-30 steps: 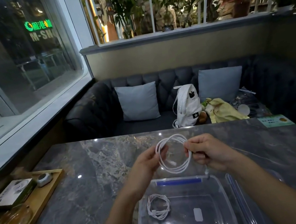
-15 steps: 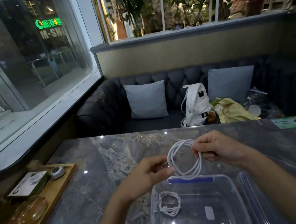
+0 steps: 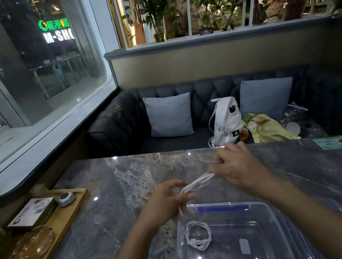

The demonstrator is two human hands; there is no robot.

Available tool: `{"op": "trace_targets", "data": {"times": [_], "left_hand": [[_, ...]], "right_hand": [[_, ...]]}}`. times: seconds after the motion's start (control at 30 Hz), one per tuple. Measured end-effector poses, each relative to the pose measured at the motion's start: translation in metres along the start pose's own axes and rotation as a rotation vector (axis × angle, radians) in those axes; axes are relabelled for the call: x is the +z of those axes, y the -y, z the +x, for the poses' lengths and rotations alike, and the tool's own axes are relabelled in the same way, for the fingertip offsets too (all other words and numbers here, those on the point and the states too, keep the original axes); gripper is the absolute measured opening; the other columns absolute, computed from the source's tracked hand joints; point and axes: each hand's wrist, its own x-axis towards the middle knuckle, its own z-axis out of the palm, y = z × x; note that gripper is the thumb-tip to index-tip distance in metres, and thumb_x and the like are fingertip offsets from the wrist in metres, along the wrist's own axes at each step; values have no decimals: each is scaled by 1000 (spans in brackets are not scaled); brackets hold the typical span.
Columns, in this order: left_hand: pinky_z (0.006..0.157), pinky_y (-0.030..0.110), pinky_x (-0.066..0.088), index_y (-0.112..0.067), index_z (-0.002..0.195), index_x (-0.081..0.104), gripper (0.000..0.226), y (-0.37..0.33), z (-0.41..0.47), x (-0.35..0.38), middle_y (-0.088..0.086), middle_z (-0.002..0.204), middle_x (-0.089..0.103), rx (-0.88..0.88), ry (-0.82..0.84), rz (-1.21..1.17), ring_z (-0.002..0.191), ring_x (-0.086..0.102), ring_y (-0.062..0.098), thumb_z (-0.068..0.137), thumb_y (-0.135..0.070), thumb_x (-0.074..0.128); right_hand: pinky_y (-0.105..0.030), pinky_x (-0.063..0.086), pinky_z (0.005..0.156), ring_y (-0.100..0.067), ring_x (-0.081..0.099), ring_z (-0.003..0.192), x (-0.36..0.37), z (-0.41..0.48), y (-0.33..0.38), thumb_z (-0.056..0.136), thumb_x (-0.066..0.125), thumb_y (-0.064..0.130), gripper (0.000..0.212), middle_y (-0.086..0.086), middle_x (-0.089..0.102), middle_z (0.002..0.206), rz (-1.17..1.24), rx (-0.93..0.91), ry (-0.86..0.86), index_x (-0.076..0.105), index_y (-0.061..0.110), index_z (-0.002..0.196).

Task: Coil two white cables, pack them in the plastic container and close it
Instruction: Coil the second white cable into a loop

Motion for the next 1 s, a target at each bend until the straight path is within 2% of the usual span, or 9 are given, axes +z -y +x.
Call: {"op": "trace_targets", "data": {"times": [0.2,0.27,0.33,0.47,0.53,0.63,0.77,0.9,1.0], "left_hand": [[64,25,55,1,100,64,25,8,-1,-12,6,71,71,-235,285,-697,60,65,13,75,-4,65],[86,39,55,2,100,65,41,13,-3,-18,13,85,73,-172,333,-909,79,69,22,63,-10,75],[84,39,54,3,96,67,51,15,-3,-21,15,83,71,-199,330,-996,76,67,24,58,-29,81],[44,20,43,-12,64,64,30,13,2,-9,1,53,52,-328,52,-768,42,44,7,76,-40,65],[42,20,40,-13,61,56,29,13,5,1,2,54,46,-244,-142,-580,39,42,5,87,-25,59],[45,21,42,-13,65,51,28,15,5,9,1,54,49,-13,-376,-163,41,48,4,92,-21,52],[52,16,35,-18,72,50,22,13,1,6,-7,60,46,256,-493,130,54,44,3,94,-19,48],[57,22,32,-22,70,40,25,15,2,10,-7,66,42,294,-523,318,61,42,6,95,-19,43],[60,29,31,-16,77,43,20,27,6,7,-3,71,44,257,-631,303,65,42,15,96,-18,40]], "right_hand": [[-27,38,50,-18,56,55,12,-6,11,84,63,7,9,-4,64,62,-114,-137,-286,71,10,80],[-26,43,55,-19,61,61,15,-7,11,87,59,4,13,-7,69,68,-84,-133,-319,72,6,84],[-27,48,58,-21,65,65,17,-6,12,83,60,-3,15,-10,71,73,-68,-120,-309,71,2,91],[-30,54,76,-27,68,83,28,-4,25,79,47,-4,33,-19,71,93,152,1,-178,63,-5,109],[-17,40,96,-24,60,108,35,-4,39,84,42,5,40,-18,64,116,378,204,-110,53,-3,122],[-8,27,99,-10,43,122,48,4,60,93,42,21,43,2,49,126,648,552,-109,41,4,133],[-30,49,76,-16,60,86,60,28,70,88,54,33,45,-1,64,97,711,816,-138,47,14,128],[-30,40,57,-17,51,64,67,46,61,82,64,27,19,-4,56,70,817,975,-104,59,10,86],[-31,37,56,-18,45,57,69,53,58,80,66,22,27,-11,50,60,844,915,-32,54,1,67]]}}
